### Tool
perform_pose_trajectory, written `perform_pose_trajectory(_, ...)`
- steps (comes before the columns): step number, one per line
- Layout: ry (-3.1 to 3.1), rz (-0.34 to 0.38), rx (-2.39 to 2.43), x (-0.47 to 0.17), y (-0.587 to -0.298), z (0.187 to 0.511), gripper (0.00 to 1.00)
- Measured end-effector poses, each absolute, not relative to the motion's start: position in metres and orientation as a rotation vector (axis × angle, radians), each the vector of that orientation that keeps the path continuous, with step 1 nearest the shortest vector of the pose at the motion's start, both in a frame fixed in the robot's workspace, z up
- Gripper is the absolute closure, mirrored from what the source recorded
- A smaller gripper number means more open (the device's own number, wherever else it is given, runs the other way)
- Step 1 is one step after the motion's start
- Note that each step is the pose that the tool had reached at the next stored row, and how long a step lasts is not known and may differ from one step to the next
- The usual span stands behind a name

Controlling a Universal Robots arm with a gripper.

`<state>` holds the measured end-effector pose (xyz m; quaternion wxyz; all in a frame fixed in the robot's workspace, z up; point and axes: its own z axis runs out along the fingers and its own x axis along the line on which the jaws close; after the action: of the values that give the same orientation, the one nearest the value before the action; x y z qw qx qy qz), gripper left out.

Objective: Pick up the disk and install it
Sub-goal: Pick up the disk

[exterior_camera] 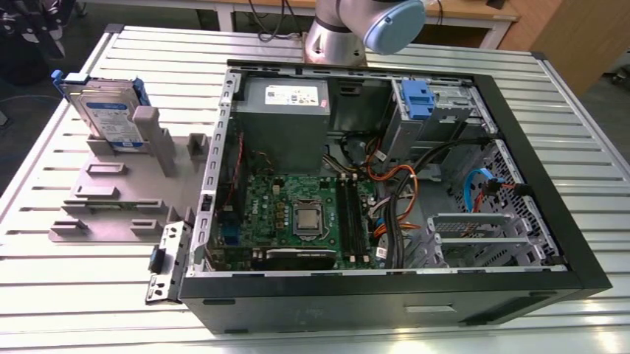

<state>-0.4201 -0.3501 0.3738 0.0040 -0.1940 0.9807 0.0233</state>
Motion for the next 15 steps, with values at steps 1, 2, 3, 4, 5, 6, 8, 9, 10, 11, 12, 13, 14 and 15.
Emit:
perform_pose_trajectory(1,3.070,0.073,-0.623,-0.4201,-0.3501,0.3738,0.89)
perform_pose_trajectory(2,3.068,0.073,-0.638,-0.4201,-0.3501,0.3738,0.89)
perform_pose_trajectory(3,3.065,0.073,-0.652,-0.4201,-0.3501,0.3738,0.89)
perform_pose_trajectory(4,3.062,0.073,-0.667,-0.4201,-0.3501,0.3738,0.89)
perform_pose_trajectory(5,3.059,0.073,-0.682,-0.4201,-0.3501,0.3738,0.89)
perform_pose_trajectory(6,3.056,0.074,-0.697,-0.4201,-0.3501,0.3738,0.89)
perform_pose_trajectory(8,3.049,0.074,-0.726,-0.4201,-0.3501,0.3738,0.89)
perform_pose_trajectory(9,3.046,0.074,-0.741,-0.4201,-0.3501,0.3738,0.89)
perform_pose_trajectory(10,3.043,0.074,-0.755,-0.4201,-0.3501,0.3738,0.89)
perform_pose_trajectory(11,3.039,0.074,-0.769,-0.4201,-0.3501,0.3738,0.89)
perform_pose_trajectory(12,3.036,0.074,-0.783,-0.4201,-0.3501,0.3738,0.89)
perform_pose_trajectory(13,3.033,0.074,-0.796,-0.4200,-0.3501,0.3738,0.89)
perform_pose_trajectory(14,3.029,0.074,-0.811,-0.4201,-0.3501,0.3738,0.89)
perform_pose_trajectory(15,3.026,0.074,-0.824,-0.4201,-0.3501,0.3738,0.89)
